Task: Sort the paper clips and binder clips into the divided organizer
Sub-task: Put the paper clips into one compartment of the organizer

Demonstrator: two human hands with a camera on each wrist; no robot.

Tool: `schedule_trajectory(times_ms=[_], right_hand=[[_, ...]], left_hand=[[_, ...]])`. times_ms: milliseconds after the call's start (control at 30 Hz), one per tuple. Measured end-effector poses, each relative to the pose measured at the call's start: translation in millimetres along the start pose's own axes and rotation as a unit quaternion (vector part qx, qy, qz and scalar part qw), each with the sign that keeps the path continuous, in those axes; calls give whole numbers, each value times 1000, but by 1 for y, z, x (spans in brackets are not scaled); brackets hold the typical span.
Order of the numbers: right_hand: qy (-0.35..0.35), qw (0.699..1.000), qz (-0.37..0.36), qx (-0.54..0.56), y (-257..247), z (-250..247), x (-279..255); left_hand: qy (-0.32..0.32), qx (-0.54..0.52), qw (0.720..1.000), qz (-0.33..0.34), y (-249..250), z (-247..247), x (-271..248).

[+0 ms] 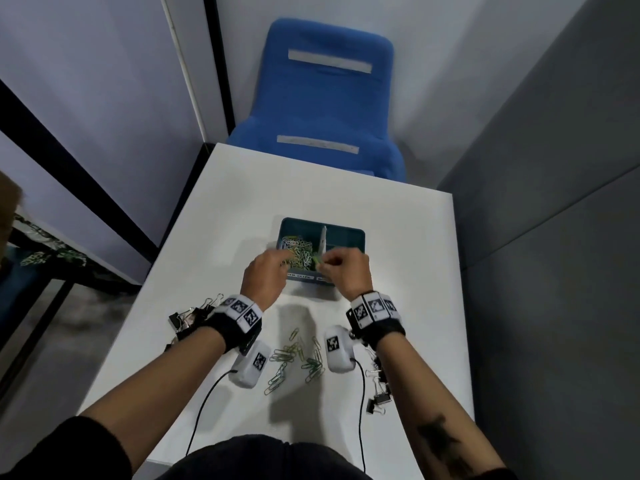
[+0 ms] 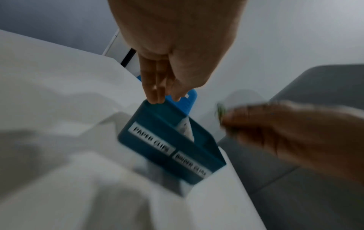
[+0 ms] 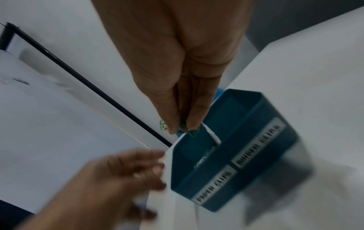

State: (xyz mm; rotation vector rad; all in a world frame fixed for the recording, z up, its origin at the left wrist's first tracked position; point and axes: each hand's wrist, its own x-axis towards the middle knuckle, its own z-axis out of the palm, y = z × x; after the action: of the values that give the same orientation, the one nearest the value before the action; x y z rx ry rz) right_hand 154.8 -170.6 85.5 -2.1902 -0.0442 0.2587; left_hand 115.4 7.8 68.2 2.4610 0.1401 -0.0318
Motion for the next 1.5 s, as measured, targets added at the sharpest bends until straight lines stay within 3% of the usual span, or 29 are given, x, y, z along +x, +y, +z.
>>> schedule_trajectory(times_ms=[100, 300, 433, 500, 600, 700, 800, 900, 1000, 1100, 1233, 1333, 1500], right_hand=[[46, 998, 2, 30, -17, 2, 23], [41, 999, 6, -7, 6, 11, 6], [-45, 995, 25, -80, 52, 30, -41], [-100, 986, 70, -111, 76, 43, -66], [-172, 959, 102, -198, 105, 61, -98], [-190, 948, 58, -247, 114, 73, -117], [-203, 951, 4, -233, 113, 85, -128], [-214, 956, -22, -198, 117, 89, -133], [-213, 961, -31, -172, 127, 82, -137], [-193, 965, -26, -175, 142, 70, -142], [-204, 961, -8, -184, 150, 57, -145], [-204, 962, -1, -179, 140, 59, -141], [-176, 970, 0, -168, 121, 78, -136]], left_hand=[[-51, 34, 998, 2, -16, 18, -36], [-195, 108, 974, -33, -71, 48, -89], [-275, 161, 948, -3, -92, 65, -107], [-294, 187, 937, 21, -91, 70, -109], [-302, 210, 928, 54, -86, 76, -110], [-293, 221, 925, 103, -84, 84, -110], [-287, 226, 920, 143, -77, 87, -111], [-322, 239, 896, 188, -68, 84, -114], [-328, 194, 902, 204, -72, 76, -117], [-285, 166, 927, 180, -89, 67, -122], [-316, 121, 938, 69, -108, 60, -134], [-326, 119, 936, 62, -103, 64, -137], [-289, 108, 950, 47, -82, 79, -131]])
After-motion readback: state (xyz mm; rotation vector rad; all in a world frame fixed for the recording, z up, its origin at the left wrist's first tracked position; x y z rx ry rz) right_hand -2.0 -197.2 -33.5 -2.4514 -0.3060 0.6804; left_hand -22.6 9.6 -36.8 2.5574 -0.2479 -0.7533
